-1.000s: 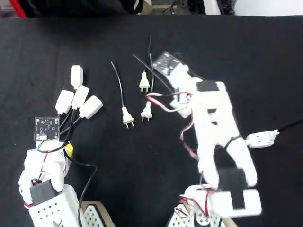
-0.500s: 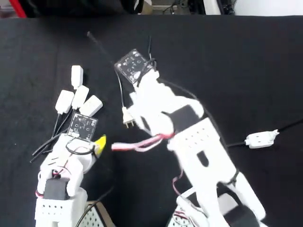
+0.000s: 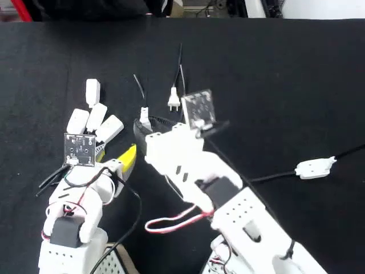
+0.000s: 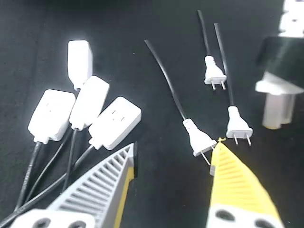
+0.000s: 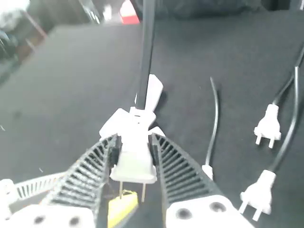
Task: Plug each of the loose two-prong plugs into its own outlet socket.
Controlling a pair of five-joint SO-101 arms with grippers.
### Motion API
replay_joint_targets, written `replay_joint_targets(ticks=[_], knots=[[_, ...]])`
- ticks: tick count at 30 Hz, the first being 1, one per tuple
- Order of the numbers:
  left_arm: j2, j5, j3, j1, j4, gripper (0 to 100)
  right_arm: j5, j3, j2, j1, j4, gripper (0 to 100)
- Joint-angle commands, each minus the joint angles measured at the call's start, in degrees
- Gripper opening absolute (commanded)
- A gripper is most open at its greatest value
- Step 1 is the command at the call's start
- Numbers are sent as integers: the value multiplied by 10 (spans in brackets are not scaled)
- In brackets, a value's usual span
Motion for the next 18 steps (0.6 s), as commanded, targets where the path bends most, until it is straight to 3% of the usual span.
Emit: replay_joint_targets(ticks=[1, 9, 12, 18], knots=[[-4, 8, -39, 36, 26, 257, -33, 25, -26, -4, -69, 15], [-4, -5, -57, 38, 47, 259, -59, 45, -26, -7, -71, 15], [-4, -42, -57, 38, 47, 257, -55, 68, -26, -40, -71, 15], [-4, -44, -61, 7, 47, 259, -53, 81, -27, -65, -69, 15]])
